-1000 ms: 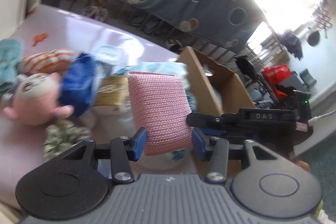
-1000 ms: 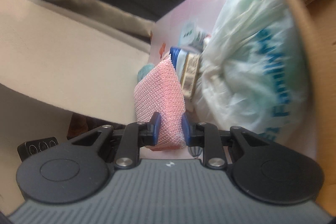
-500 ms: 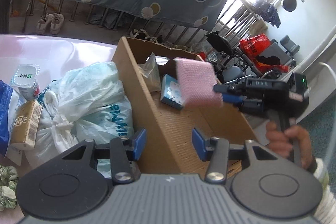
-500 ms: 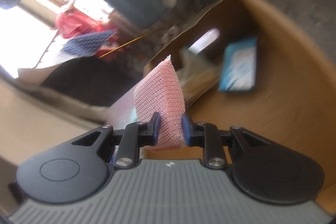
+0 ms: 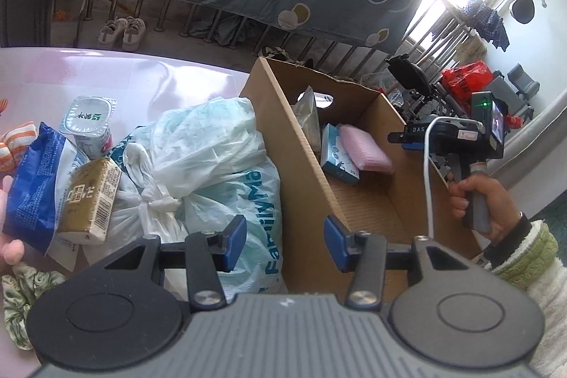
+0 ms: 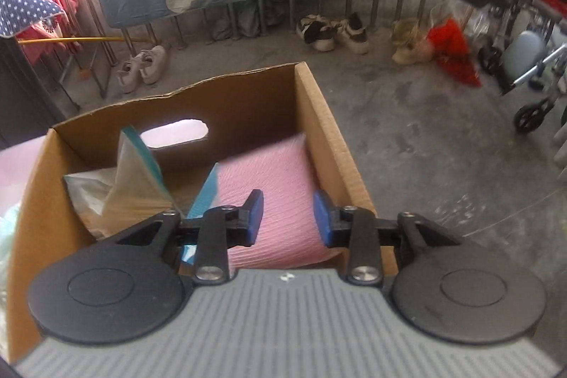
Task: Organize soft objects
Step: 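Release the pink sponge into the box and regrip the stick bag with the right gripper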
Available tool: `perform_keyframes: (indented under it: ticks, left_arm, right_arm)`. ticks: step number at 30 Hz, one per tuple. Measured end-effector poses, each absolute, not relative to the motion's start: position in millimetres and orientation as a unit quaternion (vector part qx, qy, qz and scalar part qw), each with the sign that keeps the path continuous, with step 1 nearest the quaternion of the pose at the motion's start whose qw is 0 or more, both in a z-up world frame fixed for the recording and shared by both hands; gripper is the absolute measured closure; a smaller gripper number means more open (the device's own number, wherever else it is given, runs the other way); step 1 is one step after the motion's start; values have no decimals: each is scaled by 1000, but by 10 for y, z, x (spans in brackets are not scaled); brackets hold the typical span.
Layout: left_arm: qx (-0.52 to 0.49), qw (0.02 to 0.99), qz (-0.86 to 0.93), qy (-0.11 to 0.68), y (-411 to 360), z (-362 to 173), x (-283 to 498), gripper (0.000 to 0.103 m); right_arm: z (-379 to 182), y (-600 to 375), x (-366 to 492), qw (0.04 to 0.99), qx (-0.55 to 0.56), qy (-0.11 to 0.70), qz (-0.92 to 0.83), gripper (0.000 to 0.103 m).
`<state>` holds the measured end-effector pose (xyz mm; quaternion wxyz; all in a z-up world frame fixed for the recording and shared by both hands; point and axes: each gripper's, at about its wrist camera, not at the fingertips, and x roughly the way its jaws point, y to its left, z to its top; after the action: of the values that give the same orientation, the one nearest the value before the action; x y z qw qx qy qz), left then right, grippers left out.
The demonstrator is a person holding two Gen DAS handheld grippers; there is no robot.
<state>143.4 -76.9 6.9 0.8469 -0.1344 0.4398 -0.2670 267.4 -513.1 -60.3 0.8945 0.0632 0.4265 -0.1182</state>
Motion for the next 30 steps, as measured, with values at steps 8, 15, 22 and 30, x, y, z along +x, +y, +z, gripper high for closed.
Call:
perform_keyframes:
  ticks: [8,15,22,30]
  left_arm:
    - [-133,854,-264,428,-665,101,1329,53]
    - [-133,866,-246,414,-442,154,1175,52]
    - [-142,876,-216,407,-125,150,1065,52]
    - [-159,877,-192,410,105,91,1125,52]
  right_arm:
    - [-549,-5107,2418,889,93,434,-111,69]
    - [-555,-4964,2364,869,166,462,-66,68]
    - [-657,-4753,2623,853,217,472,-35,57]
    - [-914,-4562,3004,783,374,497,-1,30]
